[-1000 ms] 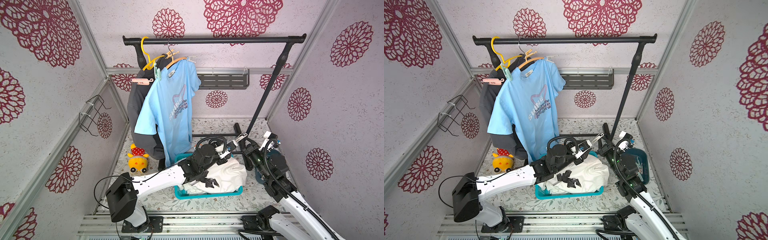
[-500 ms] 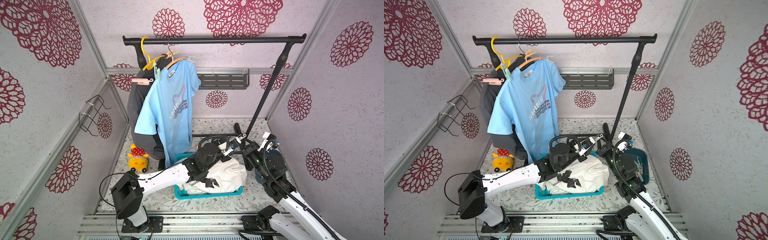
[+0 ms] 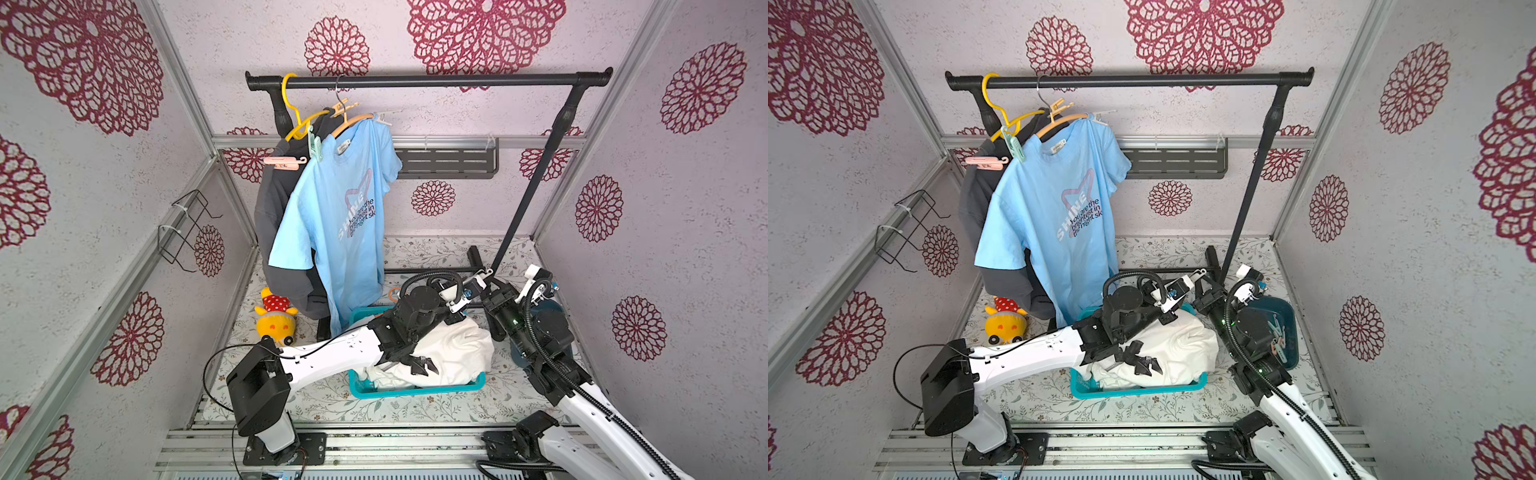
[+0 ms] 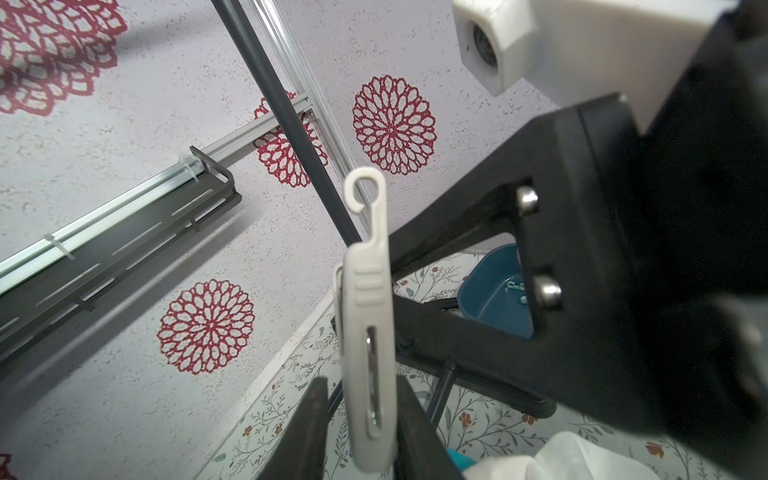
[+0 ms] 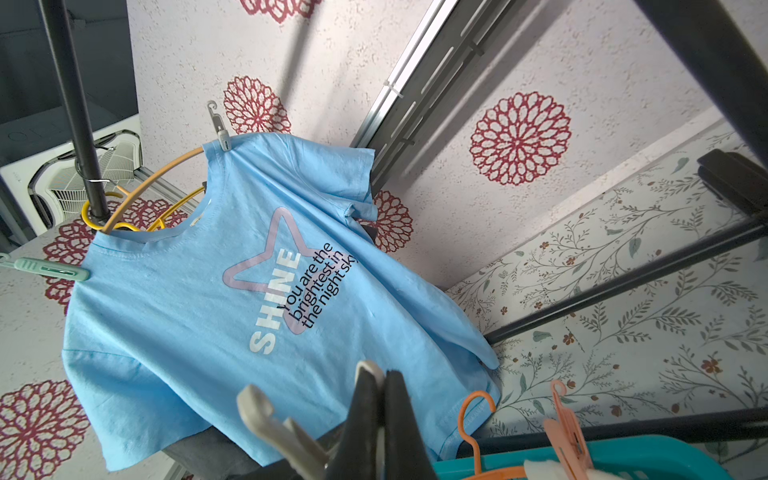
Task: Use clothespins to secure the t-shirt on both sides of the hanger
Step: Pick up the clothespin from the storage box.
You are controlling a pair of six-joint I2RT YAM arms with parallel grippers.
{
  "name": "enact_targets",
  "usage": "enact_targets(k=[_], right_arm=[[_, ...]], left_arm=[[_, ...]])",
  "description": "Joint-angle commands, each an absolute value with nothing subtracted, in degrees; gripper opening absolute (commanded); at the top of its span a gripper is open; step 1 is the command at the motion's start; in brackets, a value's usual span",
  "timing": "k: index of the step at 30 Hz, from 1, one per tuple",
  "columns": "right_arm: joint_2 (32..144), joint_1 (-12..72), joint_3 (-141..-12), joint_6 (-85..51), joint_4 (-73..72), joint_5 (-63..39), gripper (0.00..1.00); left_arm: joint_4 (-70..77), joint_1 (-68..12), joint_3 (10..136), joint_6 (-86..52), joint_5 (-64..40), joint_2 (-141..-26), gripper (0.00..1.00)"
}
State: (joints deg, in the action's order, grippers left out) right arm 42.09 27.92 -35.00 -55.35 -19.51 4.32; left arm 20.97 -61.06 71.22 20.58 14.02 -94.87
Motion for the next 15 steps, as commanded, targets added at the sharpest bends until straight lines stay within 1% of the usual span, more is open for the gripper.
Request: enact_targets(k=[1,7,8,10,12,15], right_arm=[[42.6,28.39,-35.86,-56.11,-20.88,4.4,0.0],[42.94,28.48,-36.16,-55.67,-19.52,4.86,0.0],[42.23,28.41,-36.37,-54.24,-18.18,5.38,0.05],[40.27,28.44,-36.52,-51.84,-14.52,6.9,0.24],[37.37,28.47,-36.95,-48.23,-9.23,9.45,0.37],[33.07,28.35,-37.67,-43.6,-0.64,12.77,0.46]], left_arm=[[22.69,-61.34,72.32,21.09,14.08,-95.1,0.23],[23.23,-61.45,71.51,20.75,14.17,-94.58,0.08],[23.27,-61.44,71.01,20.57,14.52,-94.21,0.06],[23.51,-61.3,69.92,20.13,15.36,-93.49,0.0],[22.45,-61.02,68.99,20.21,15.99,-92.46,0.0],[20.31,-59.95,67.58,19.56,14.86,-90.31,0.0]])
